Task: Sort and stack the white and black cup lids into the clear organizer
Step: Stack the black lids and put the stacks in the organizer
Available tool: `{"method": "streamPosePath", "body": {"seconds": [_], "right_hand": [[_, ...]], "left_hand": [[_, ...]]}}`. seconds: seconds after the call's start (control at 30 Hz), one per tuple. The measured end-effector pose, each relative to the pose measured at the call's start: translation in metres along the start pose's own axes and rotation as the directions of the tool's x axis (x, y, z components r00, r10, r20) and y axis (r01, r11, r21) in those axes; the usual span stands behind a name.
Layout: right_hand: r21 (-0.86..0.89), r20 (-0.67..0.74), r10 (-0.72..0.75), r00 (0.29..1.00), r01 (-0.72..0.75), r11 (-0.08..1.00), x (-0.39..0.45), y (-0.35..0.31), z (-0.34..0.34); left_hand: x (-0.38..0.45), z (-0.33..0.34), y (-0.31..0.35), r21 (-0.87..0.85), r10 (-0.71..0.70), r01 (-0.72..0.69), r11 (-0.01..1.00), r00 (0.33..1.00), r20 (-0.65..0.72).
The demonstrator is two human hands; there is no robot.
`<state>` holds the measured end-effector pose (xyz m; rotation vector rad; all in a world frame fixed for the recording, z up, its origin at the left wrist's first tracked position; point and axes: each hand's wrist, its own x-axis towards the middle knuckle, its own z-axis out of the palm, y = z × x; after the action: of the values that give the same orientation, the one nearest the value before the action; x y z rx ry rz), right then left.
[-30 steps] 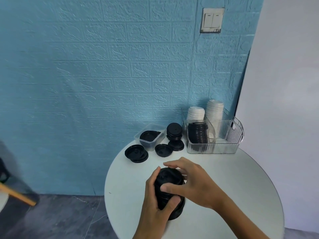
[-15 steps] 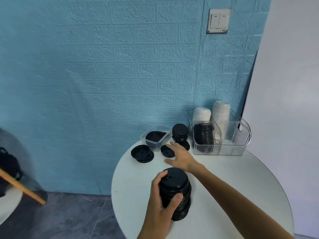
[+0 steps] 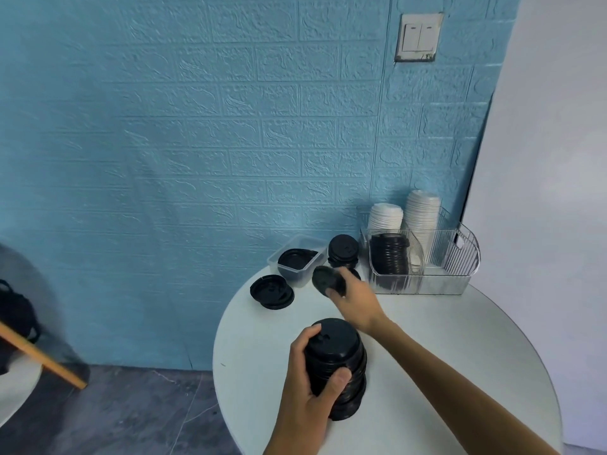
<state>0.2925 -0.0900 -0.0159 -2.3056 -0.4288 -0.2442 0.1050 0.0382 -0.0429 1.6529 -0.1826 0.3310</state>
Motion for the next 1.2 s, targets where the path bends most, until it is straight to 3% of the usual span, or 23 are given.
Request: {"method": "streamPosePath", "body": {"seconds": [0.03, 0.1, 0.2, 0.27, 0.37, 0.47, 0.73, 1.0, 1.2], "right_hand": [[0.204, -0.009, 0.030, 1.000, -0.027, 0.979, -0.008, -0.010, -0.013], [0.575, -0.017, 0.066, 0.998, -0.044, 0.817, -0.026, -0.032, -0.040], [0.792, 0.072, 0.029, 0.997, -0.075, 0.606, -0.055, -0.056, -0.076], [0.800, 0.188, -0.018, 0.982, -0.143, 0.582, -0.073, -0.065, -0.089], [0.710, 0.316, -0.012, 0.949, -0.229, 0.666, -0.090, -0.071, -0.089], [0.586, 0.295, 0.026, 0.955, -0.203, 0.785, -0.096, -0.073, -0.078], [0.368, 0.234, 0.085, 0.968, -0.169, 0.914, -0.094, -0.071, -0.059], [0.373, 0.201, 0.051, 0.978, -0.125, 0.920, -0.098, -0.072, -0.052], [0.475, 0.258, 0.111, 0.960, -0.226, 0.850, -0.102, -0.074, -0.043]], "left_hand": [[0.000, 0.000, 0.000, 0.000, 0.006, -0.006, 1.000, 1.000, -0.001], [-0.001, 0.000, -0.001, 0.005, 0.007, -0.007, 1.000, 1.000, -0.005], [-0.001, 0.001, 0.000, 0.007, 0.007, -0.007, 1.000, 1.000, -0.006], [-0.001, 0.001, 0.001, 0.003, 0.019, -0.019, 1.000, 1.000, -0.005], [0.000, 0.001, 0.001, 0.008, 0.033, -0.033, 0.999, 0.999, 0.009], [0.002, 0.001, 0.000, 0.003, 0.017, -0.017, 1.000, 1.000, 0.005], [0.002, 0.002, -0.005, -0.035, -0.016, 0.015, 0.999, 1.000, -0.023], [0.003, 0.002, -0.006, -0.036, 0.001, -0.002, 0.999, 1.000, -0.025], [0.002, 0.003, -0.006, -0.022, 0.013, -0.014, 1.000, 1.000, -0.017]]}}
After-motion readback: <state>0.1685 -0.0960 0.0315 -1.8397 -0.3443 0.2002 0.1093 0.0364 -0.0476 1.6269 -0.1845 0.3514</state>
